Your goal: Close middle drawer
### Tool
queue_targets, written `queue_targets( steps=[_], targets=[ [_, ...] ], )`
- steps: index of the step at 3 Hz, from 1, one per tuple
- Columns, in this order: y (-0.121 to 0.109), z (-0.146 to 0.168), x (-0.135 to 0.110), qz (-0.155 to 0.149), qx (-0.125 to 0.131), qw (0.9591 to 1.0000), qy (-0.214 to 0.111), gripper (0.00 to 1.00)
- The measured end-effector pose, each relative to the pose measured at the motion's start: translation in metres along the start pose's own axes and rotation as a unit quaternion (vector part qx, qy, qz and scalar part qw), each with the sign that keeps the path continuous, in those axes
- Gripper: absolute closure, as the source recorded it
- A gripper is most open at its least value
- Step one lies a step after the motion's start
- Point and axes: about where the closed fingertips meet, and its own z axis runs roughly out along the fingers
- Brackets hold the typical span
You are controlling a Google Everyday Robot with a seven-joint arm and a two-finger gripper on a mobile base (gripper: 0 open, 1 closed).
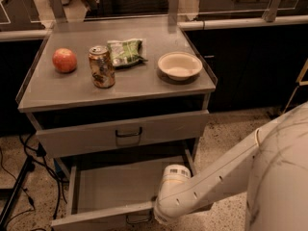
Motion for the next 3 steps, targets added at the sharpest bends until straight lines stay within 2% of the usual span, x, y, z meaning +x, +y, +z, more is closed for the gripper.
queue_targets(
  steps=[2,3],
  targets=[
    [0.0,0.0,0.0,0.0,0.0,1.0,0.0,0.11],
    [0.0,0.0,0.0,0.0,0.0,1.0,0.0,0.0]
  ],
)
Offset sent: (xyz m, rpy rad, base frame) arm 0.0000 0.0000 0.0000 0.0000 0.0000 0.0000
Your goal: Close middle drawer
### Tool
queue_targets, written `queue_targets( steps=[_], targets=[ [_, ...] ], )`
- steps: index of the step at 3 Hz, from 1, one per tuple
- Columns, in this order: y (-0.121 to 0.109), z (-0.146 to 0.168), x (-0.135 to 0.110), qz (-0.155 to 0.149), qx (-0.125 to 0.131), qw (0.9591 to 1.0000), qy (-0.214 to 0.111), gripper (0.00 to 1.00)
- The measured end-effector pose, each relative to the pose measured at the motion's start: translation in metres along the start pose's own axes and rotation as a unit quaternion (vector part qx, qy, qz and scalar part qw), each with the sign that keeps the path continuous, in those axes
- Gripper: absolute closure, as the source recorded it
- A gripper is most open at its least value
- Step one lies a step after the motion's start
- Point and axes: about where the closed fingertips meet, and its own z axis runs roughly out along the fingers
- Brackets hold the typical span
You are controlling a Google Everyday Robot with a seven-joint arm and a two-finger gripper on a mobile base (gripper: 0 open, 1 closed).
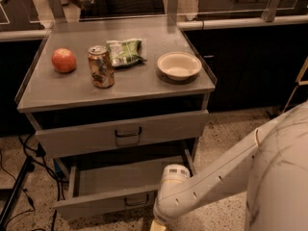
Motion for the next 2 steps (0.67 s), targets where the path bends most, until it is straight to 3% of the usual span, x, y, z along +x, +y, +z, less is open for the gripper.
queue_targets(
  steps=[1,2],
  targets=[
    [0.0,0.0,0.0,0.0,0.0,1.0,0.0,0.0],
    [0.0,0.0,0.0,0.0,0.0,1.0,0.0,0.19]
  ],
)
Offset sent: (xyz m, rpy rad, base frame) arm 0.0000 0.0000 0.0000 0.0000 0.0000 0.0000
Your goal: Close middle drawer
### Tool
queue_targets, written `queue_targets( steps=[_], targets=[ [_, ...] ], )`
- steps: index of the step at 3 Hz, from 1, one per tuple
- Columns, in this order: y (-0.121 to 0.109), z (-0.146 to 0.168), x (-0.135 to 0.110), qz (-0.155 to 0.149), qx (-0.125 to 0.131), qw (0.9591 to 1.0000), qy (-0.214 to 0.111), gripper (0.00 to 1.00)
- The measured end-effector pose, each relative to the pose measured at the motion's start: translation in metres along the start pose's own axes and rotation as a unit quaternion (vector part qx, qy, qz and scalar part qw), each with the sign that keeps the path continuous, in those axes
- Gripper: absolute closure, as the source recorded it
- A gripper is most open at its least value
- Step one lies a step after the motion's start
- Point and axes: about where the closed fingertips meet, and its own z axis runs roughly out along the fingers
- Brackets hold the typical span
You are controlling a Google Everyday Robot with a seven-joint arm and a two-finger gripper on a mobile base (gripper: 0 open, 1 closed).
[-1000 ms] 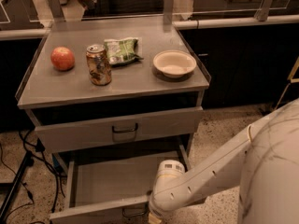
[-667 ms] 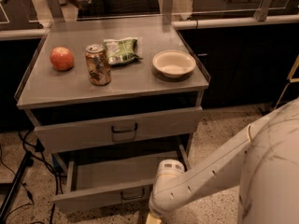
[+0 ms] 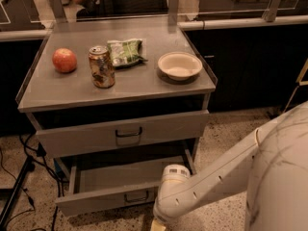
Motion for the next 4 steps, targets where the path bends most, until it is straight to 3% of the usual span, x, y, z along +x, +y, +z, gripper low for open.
queue_targets(
  steps=[3,4],
  targets=[
    [0.0,0.0,0.0,0.0,0.0,1.0,0.0,0.88],
    [-0.0069,0.0067,-0.0051,0.008,0.007,0.9999,-0.006,1.0]
  ],
)
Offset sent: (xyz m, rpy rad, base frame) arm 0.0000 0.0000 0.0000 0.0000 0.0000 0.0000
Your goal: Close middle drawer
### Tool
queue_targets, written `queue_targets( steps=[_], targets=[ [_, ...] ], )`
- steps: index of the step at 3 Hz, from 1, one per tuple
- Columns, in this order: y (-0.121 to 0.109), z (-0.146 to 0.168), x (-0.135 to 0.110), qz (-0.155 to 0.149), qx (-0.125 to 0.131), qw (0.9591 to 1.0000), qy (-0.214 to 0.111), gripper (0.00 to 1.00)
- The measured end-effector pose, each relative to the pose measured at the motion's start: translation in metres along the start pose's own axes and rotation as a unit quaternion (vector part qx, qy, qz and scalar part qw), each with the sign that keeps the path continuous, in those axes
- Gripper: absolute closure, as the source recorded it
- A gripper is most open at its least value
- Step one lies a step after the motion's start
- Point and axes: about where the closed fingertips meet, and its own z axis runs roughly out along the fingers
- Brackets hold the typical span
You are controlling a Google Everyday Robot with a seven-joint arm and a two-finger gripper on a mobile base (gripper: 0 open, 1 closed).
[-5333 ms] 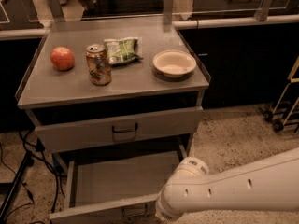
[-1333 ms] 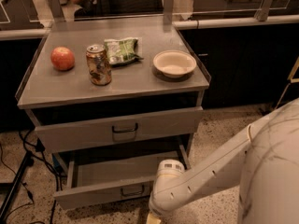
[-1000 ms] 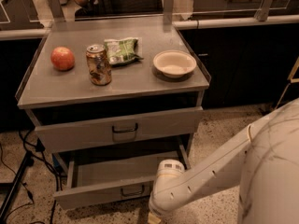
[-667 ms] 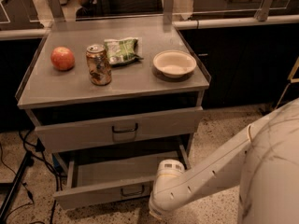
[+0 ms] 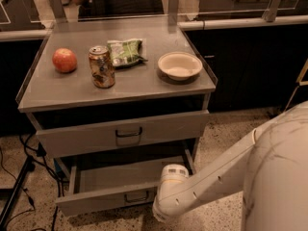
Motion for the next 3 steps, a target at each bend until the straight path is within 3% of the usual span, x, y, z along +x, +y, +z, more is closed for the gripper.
queue_targets(
  steps=[3],
  targets=[
    [-0.06,0.035,-0.039,0.054,0.078,0.995,-0.032,1.0]
  ],
)
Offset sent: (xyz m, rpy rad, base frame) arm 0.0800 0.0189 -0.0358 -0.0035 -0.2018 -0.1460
